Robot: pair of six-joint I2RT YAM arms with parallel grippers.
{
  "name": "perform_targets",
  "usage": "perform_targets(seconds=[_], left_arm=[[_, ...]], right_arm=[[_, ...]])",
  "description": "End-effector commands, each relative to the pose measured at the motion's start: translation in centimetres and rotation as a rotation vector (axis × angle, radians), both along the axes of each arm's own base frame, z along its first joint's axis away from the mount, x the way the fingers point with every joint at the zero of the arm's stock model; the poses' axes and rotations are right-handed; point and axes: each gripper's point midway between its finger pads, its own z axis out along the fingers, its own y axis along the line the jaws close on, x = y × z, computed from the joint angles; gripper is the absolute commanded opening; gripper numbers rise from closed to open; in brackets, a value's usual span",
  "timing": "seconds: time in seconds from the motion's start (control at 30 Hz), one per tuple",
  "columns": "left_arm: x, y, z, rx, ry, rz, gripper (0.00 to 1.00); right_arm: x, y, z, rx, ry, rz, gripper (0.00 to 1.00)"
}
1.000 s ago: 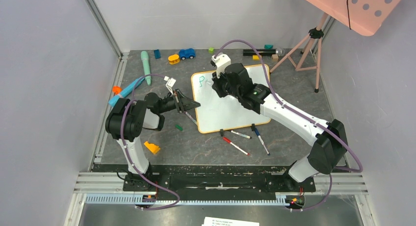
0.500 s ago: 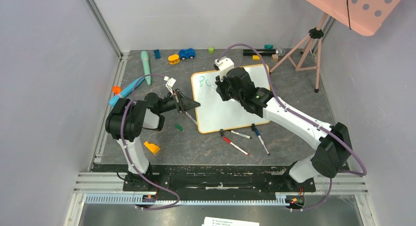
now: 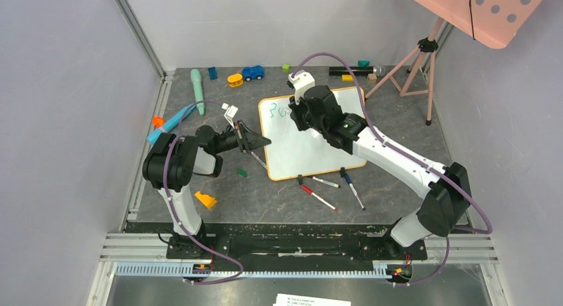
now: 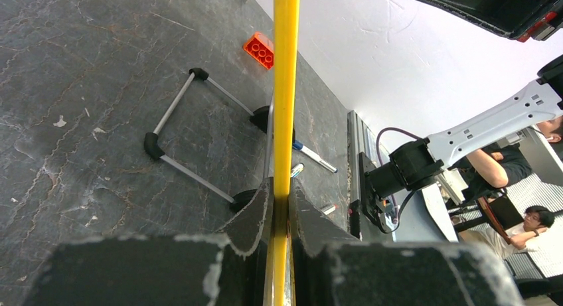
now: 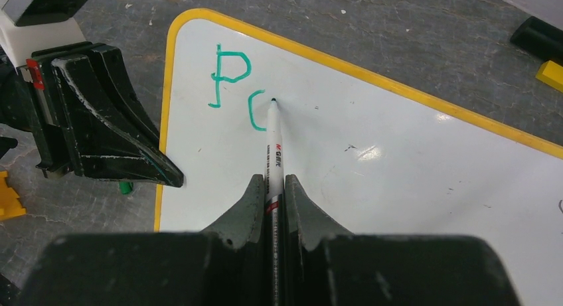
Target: Write a sentence on the whiteboard
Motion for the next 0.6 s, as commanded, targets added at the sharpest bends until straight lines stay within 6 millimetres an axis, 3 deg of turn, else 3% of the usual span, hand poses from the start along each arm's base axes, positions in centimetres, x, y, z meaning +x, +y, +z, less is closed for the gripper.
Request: perform_targets(seconds=[0.0, 0.33, 0.57], left_arm=[[0.0, 0.1, 2.3, -0.009, -0.145, -0.012, 0.02], [-0.1, 0.1, 2.3, -0.009, -0.148, -0.014, 0.02], [0.1, 0.0, 2.2, -0.010, -0.140, -0.016, 0.02]], right_arm=[[0.9, 0.6, 1.9, 0.034, -0.044, -0.004, 0.00], [0.8, 1.6, 2.2, 0.065, -0.043, 0.040, 0.00], [0.4, 1.4, 3.4, 0.090, -0.067, 0.042, 0.00]])
